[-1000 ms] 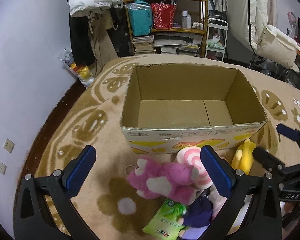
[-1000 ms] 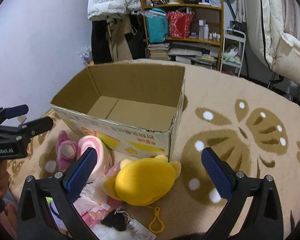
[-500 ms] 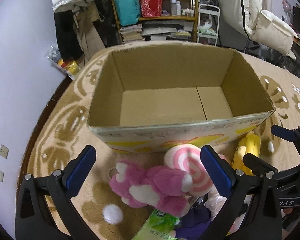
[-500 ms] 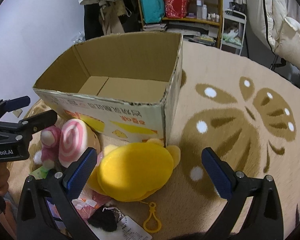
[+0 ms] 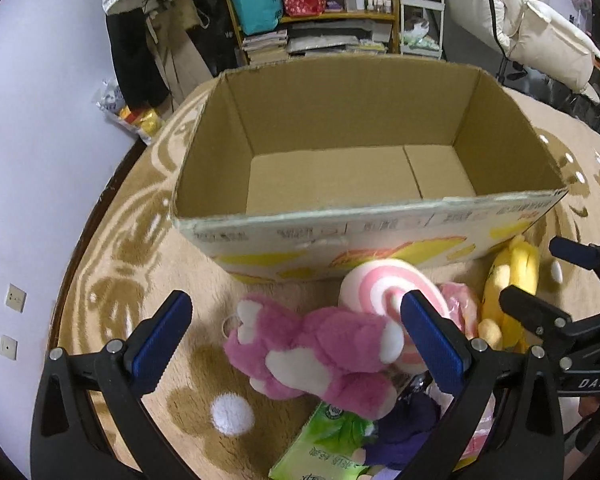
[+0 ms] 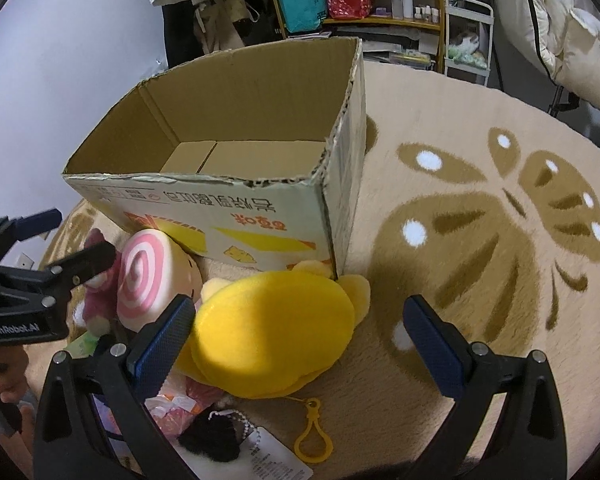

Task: Organize soft objects
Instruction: 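Move the left tool toward the pink bunny while the right tool approaches the yellow chick, then close the left gripper on the pink bunny while the right gripper closes on the yellow chick, then lift the pink bunny with the left tool while the right tool carries the yellow chick over the box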

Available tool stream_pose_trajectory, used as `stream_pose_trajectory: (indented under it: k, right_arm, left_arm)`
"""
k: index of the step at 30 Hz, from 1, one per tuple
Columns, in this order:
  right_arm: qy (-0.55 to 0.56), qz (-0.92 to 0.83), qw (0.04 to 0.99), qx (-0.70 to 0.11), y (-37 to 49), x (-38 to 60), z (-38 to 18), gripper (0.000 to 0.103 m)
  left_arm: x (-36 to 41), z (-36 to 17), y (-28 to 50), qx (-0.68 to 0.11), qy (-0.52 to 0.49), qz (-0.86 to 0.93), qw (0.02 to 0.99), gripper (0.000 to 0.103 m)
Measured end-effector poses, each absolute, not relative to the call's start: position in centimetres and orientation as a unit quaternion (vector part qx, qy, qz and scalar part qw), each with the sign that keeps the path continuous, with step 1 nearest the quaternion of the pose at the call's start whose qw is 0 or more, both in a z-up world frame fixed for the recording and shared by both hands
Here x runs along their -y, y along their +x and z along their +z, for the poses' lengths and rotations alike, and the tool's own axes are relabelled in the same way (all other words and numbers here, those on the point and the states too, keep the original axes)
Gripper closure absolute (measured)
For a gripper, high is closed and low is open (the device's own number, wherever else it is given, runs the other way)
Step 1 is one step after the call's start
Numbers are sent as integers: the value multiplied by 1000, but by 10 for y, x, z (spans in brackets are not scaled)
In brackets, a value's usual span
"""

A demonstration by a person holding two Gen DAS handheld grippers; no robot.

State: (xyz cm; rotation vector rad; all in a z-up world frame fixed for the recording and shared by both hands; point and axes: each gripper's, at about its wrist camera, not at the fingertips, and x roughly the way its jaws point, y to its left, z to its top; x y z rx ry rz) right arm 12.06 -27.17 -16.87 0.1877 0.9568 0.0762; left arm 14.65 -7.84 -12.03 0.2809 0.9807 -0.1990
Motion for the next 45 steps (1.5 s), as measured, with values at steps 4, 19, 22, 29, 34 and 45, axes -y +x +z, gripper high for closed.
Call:
stream_pose_trajectory:
  k: [4,19,22,29,34,45]
  right_arm:
    - [92,44,882,-460,121,269,-169,0]
    - [148,72,856,-490,126,275,-185,14]
    - [147,77,857,-487,125,274,-185,18]
    - [124,78,866,-478,117,263,-177,29]
    - [110,75,876,-463,108,258,-168,31]
    - [110,77,895,-426,84,260,-139,31]
  left_arm:
    - [76,-125,145,-479,135,-89,863,0]
    - [54,-131,147,-522,78,-95,844,8]
    - [48,-134,146,-541,43,-112,832,22]
    - [47,-139,135,-564,27,-120,816,55]
    - [43,-131,126,-553,14,-124,824,75]
    - [28,-110,108,-518,15,-102,849,86]
